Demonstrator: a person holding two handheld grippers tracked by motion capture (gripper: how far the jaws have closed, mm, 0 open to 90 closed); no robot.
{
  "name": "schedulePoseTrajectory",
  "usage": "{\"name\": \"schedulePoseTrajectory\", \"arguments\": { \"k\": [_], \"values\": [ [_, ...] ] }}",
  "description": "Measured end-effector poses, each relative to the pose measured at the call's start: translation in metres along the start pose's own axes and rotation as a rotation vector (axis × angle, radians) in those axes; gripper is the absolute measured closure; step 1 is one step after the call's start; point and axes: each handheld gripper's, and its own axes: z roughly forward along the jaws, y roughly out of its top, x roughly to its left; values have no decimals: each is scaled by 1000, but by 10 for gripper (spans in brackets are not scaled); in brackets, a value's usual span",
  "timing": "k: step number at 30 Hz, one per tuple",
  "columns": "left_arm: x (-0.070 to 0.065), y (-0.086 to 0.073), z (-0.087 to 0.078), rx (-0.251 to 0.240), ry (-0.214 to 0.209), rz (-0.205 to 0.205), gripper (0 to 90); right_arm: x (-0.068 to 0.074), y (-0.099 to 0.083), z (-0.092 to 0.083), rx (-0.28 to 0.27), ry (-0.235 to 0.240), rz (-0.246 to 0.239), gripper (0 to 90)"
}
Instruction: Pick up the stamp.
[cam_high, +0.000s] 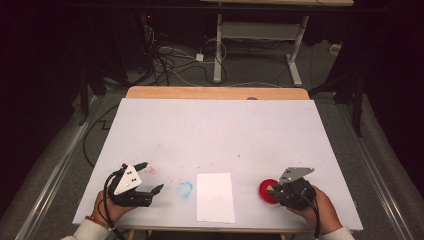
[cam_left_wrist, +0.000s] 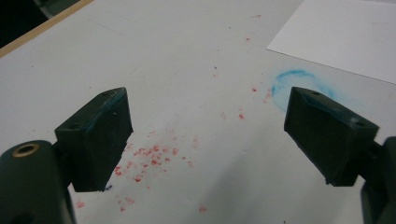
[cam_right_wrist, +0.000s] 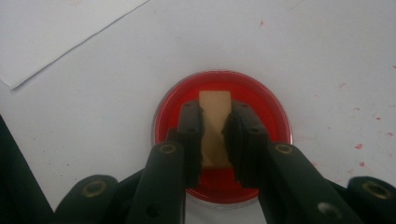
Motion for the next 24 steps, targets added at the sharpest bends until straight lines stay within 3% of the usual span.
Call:
{"name": "schedulePoseTrajectory", "arguments": {
  "k": [9,17,24],
  "values": [
    [1,-1,0,0,0,0,143,0,2,-6,-4,-5,-35,760],
    [0,0,0,1,-3,3,143,0,14,-42,-143,-40,-27,759],
    [1,0,0,3,-4,4,143,4,17,-56,-183,-58,-40,759]
  ]
}}
